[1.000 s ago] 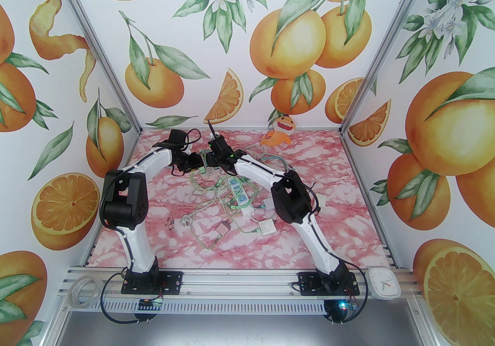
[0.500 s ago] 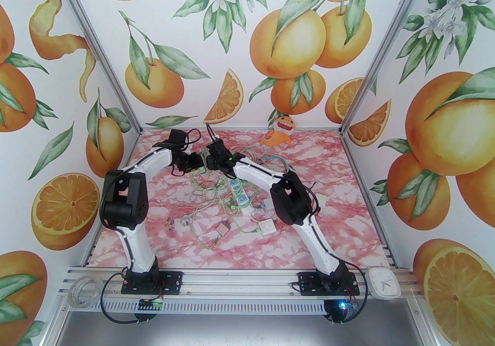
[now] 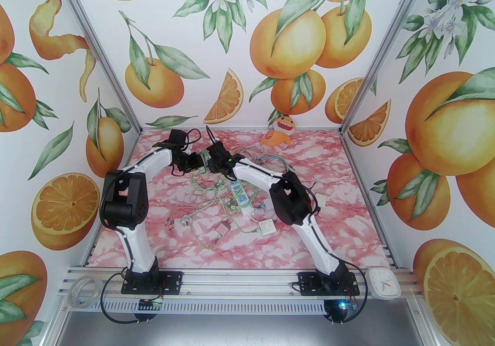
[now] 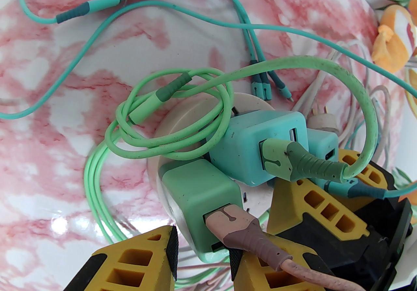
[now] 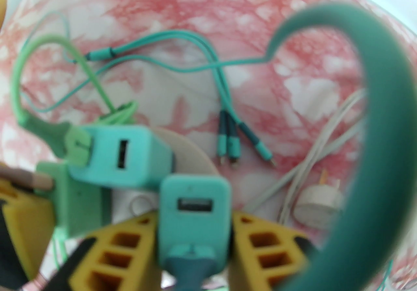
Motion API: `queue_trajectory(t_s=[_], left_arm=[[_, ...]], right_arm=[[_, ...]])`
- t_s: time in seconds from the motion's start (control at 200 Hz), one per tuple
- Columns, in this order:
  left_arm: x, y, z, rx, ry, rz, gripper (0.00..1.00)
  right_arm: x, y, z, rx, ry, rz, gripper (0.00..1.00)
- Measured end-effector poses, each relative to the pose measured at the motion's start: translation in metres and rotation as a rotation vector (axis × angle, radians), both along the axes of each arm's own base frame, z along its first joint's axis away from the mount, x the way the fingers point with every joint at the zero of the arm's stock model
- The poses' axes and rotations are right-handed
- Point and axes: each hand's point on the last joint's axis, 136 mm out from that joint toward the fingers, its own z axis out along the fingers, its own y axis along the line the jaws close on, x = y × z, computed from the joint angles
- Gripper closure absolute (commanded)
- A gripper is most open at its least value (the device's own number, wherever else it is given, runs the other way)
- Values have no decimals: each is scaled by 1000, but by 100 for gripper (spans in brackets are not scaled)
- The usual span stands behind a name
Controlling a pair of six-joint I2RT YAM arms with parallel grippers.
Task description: Pull the plug off the socket
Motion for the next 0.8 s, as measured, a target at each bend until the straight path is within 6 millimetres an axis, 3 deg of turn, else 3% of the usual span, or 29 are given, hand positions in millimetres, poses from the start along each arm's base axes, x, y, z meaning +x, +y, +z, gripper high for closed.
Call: queue_trajectory(t_s=[0.525, 0.801], left_arm=[[-1, -1, -3, -2, 18, -2, 66], [0, -1, -5, -4, 11, -3, 67]], right_arm=[[-6, 9, 1, -125, -100, 38, 85], [3, -1, 0, 33, -27, 23, 85]])
